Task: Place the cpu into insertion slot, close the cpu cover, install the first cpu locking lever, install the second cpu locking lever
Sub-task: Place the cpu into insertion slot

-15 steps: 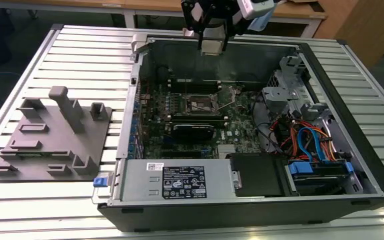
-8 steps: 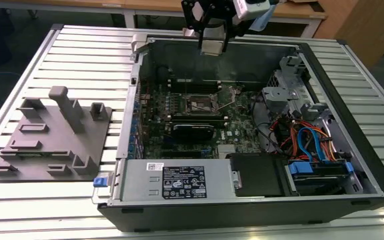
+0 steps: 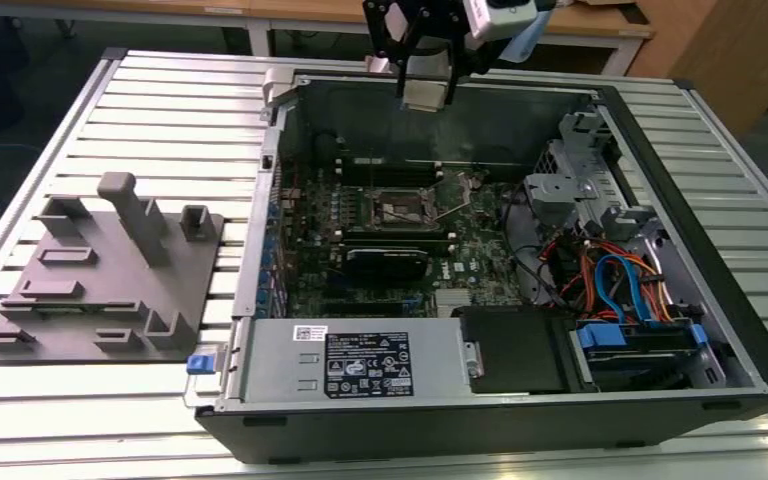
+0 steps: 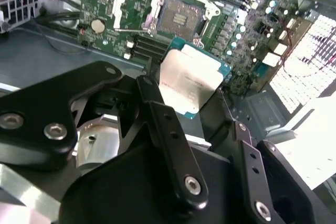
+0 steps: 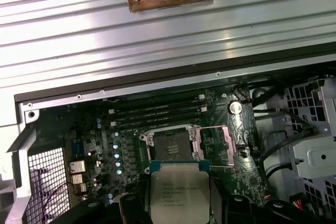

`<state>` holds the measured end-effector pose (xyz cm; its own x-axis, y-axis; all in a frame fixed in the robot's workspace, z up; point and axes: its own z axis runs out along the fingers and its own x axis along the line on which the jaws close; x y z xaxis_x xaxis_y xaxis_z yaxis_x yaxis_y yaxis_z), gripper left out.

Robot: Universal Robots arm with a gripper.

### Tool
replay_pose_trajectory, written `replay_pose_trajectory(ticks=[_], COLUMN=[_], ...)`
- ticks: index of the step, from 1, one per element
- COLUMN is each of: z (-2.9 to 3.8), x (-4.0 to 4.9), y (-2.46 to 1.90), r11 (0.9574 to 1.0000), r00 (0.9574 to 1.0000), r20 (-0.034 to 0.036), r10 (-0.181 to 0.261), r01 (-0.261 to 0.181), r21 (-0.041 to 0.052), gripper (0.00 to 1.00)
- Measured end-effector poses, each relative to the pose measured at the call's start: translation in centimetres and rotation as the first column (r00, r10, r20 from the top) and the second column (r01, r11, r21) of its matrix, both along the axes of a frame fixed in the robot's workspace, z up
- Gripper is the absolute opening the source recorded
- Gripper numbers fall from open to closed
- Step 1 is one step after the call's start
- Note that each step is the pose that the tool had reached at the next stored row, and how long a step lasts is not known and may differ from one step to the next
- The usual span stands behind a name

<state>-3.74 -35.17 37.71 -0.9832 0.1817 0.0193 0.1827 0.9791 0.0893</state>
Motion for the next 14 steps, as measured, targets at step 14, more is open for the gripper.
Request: replay_pose_trajectory(ticks=[14], z=[-0.05], x=[0.0], y=[0.01], r11=[0.991], r00=[0.991], r20=[-0.0001], r10=[-0.134], r01=[0.134], r21=[-0.0005], gripper=[0.54])
